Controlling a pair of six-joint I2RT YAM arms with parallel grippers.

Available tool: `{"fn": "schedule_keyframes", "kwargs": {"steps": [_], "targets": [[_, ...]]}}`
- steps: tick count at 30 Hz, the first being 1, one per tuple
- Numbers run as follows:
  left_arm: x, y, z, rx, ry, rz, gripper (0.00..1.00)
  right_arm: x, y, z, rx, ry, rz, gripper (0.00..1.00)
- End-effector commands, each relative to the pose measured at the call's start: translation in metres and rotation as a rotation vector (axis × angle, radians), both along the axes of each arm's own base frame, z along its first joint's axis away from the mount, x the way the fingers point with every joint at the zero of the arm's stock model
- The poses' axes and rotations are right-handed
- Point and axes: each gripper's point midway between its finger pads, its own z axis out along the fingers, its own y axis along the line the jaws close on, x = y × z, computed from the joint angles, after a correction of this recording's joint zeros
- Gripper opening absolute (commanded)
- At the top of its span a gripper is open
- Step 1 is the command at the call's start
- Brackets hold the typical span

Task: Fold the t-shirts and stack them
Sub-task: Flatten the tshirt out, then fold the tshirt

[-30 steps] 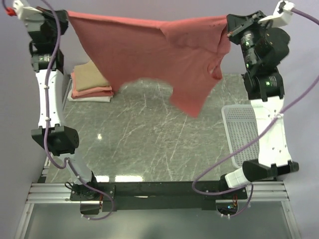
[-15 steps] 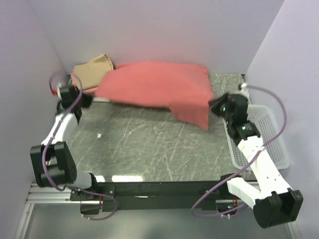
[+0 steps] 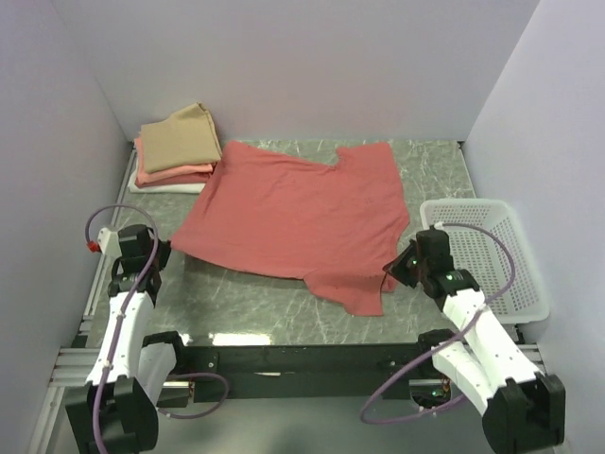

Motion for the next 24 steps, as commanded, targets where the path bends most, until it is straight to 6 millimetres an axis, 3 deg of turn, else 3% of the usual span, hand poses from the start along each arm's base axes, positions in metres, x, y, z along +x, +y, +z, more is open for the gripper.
{"fn": "schedule_keyframes", "kwargs": {"steps": [1,6,11,15,17,24], "targets": [[-0.017,0.017,0.006,0.073,0.02,0.079,0.01,-0.018,-0.005,0.006,0.026,-0.021,-0.046,0.0],[-0.028,0.015,0.001,0.087,0.046,0.063,0.01,-0.044,-0.014,0.01,0.046,-0.034,-0.113,0.0],[-0.025,0.016,-0.002,0.09,0.062,0.057,0.01,-0.044,-0.021,0.024,0.049,-0.079,-0.162,0.0],[-0.005,0.007,0.004,0.051,0.011,0.01,0.01,-0.026,-0.02,0.032,0.011,-0.095,-0.132,0.0],[0.005,0.007,0.002,0.038,0.018,0.006,0.01,-0.017,-0.019,0.027,-0.016,-0.063,-0.114,0.0],[0.052,-0.008,0.0,0.018,0.072,-0.033,0.01,0.032,-0.022,0.04,-0.071,-0.092,-0.134,0.0]]}}
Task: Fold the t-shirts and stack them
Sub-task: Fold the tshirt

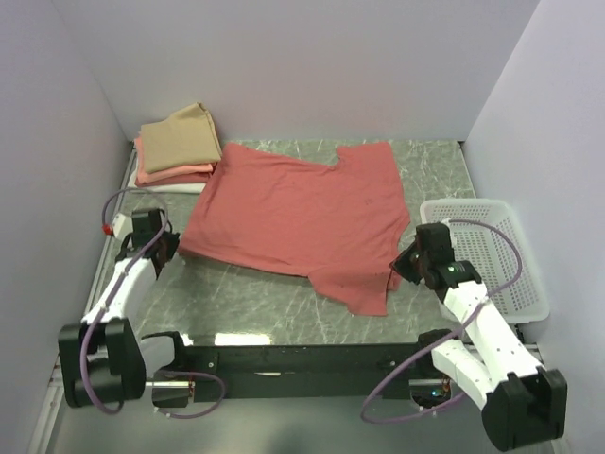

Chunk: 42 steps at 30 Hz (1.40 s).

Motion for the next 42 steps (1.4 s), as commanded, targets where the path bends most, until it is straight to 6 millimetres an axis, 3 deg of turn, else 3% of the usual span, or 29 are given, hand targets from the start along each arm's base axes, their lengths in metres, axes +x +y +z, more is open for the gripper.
{"fn": "schedule_keyframes", "kwargs": {"steps": [1,5,13,21,42], "targets": [[0.046,-0.004,0.042,0.011,-0.136,0.002,0.01,0.044,-0.008,0.035,-0.048,-0.149,-0.033,0.0],[0.067,-0.014,0.044,0.019,-0.122,-0.013,0.01,0.059,-0.008,0.025,-0.068,-0.112,-0.043,0.0],[0.094,-0.012,0.035,0.028,-0.074,-0.001,0.01,0.073,-0.008,0.01,-0.074,-0.08,-0.054,0.0],[0.111,-0.016,0.027,0.009,-0.06,-0.015,0.01,0.086,-0.011,0.019,-0.08,-0.095,-0.061,0.0],[0.153,-0.024,0.025,-0.014,-0.048,-0.055,0.01,0.09,-0.021,0.005,-0.079,-0.062,-0.077,0.0]]}}
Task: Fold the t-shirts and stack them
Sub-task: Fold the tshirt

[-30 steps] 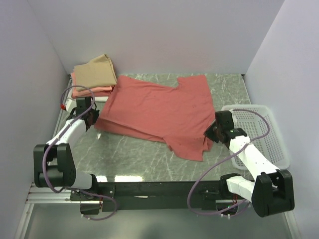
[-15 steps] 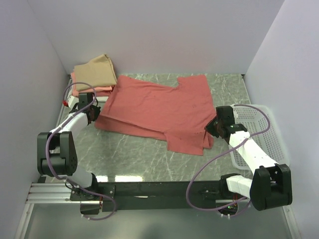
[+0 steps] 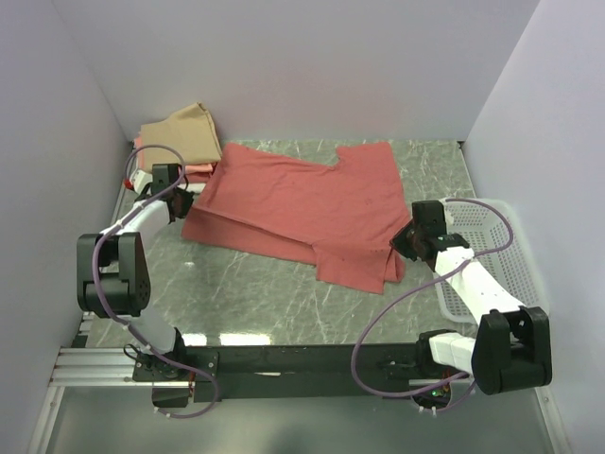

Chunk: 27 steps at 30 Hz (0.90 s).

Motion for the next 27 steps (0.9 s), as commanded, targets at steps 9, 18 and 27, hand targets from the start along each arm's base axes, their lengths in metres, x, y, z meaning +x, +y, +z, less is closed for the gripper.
{"fn": "schedule_keyframes", "kwargs": {"steps": [9,18,27], "targets": [[0.017,0.0,0.004,0.008,-0.018,0.002,0.01,0.022,-0.007,0.007,-0.023,-0.038,-0.005,0.0],[0.017,0.0,-0.004,0.007,0.001,-0.003,0.01,0.029,-0.006,0.007,-0.024,-0.03,-0.001,0.0],[0.014,0.001,-0.004,0.008,0.002,0.004,0.01,0.034,-0.007,0.009,-0.033,-0.031,0.0,0.0]]}}
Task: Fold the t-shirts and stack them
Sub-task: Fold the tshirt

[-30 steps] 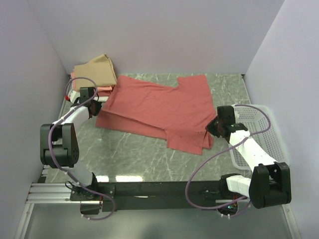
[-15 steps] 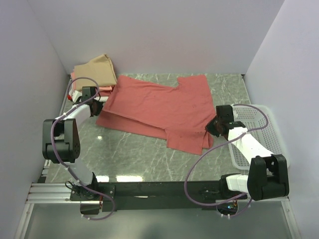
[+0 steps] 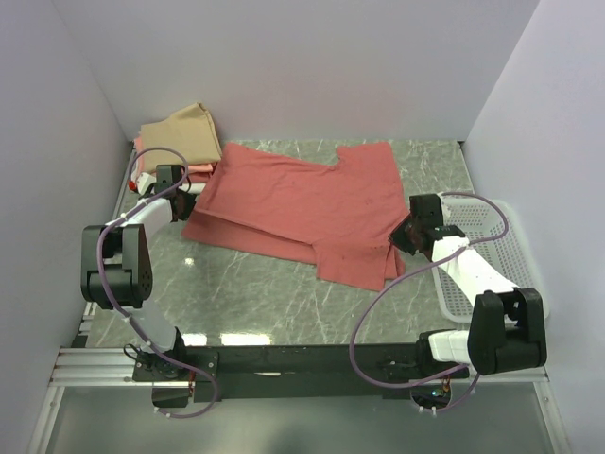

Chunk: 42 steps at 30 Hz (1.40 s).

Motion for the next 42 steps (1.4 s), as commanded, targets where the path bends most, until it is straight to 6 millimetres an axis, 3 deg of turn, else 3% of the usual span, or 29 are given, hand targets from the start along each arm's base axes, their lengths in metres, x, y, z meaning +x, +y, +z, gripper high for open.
{"fn": "schedule_keyframes", "kwargs": {"steps": [1,13,15,16,17,18,20,21,23,24,26,27,29,33,38,40,42], "targets": [[0.01,0.002,0.016,0.01,-0.046,0.008,0.01,0.017,-0.005,0.015,-0.016,-0.053,-0.014,0.0],[0.015,0.0,0.02,0.006,-0.062,-0.011,0.01,0.016,-0.009,0.009,-0.028,-0.043,-0.02,0.01],[0.019,-0.003,0.024,0.004,-0.084,-0.038,0.09,0.016,-0.009,0.01,-0.027,-0.044,-0.02,0.13],[0.019,-0.004,0.026,0.004,-0.091,-0.045,0.24,0.016,-0.009,0.011,-0.026,-0.046,-0.018,0.32],[0.023,-0.006,0.033,-0.002,-0.118,-0.057,0.32,0.015,-0.01,0.012,-0.032,-0.049,-0.019,0.41],[0.022,-0.007,0.037,0.001,-0.131,-0.068,0.4,0.015,-0.01,0.015,-0.033,-0.057,-0.018,0.56],[0.021,-0.007,0.054,0.004,-0.18,-0.071,0.55,0.012,-0.011,0.019,-0.042,-0.061,-0.012,0.66],[0.015,-0.007,0.054,0.006,-0.178,-0.07,0.56,0.01,-0.011,0.024,-0.04,-0.075,-0.011,0.68],[0.003,-0.004,0.064,0.016,-0.183,-0.052,0.55,0.002,-0.009,0.025,-0.039,-0.066,-0.002,0.69],[-0.011,0.001,0.054,0.028,-0.145,-0.021,0.55,-0.001,-0.007,0.031,-0.021,-0.086,-0.002,0.69],[-0.027,0.003,0.062,0.024,-0.175,0.001,0.53,-0.016,-0.004,0.021,-0.004,-0.066,-0.007,0.69],[-0.042,0.002,0.047,0.021,-0.15,0.008,0.53,-0.022,-0.005,0.028,0.003,-0.094,-0.017,0.69],[-0.06,0.004,0.042,0.024,-0.148,0.026,0.52,-0.04,-0.009,0.014,0.01,-0.068,-0.055,0.68],[-0.074,0.0,0.034,0.018,-0.141,0.0,0.5,-0.062,-0.012,0.007,0.029,-0.091,-0.083,0.65],[-0.086,-0.003,0.021,0.018,-0.121,-0.023,0.46,-0.072,-0.014,-0.004,0.013,-0.051,-0.084,0.61],[-0.087,-0.003,0.017,0.018,-0.113,-0.024,0.44,-0.071,-0.014,-0.007,0.01,-0.044,-0.079,0.56],[-0.088,-0.003,0.014,0.02,-0.105,-0.028,0.42,-0.071,-0.01,-0.013,0.021,-0.02,-0.062,0.44]]}}
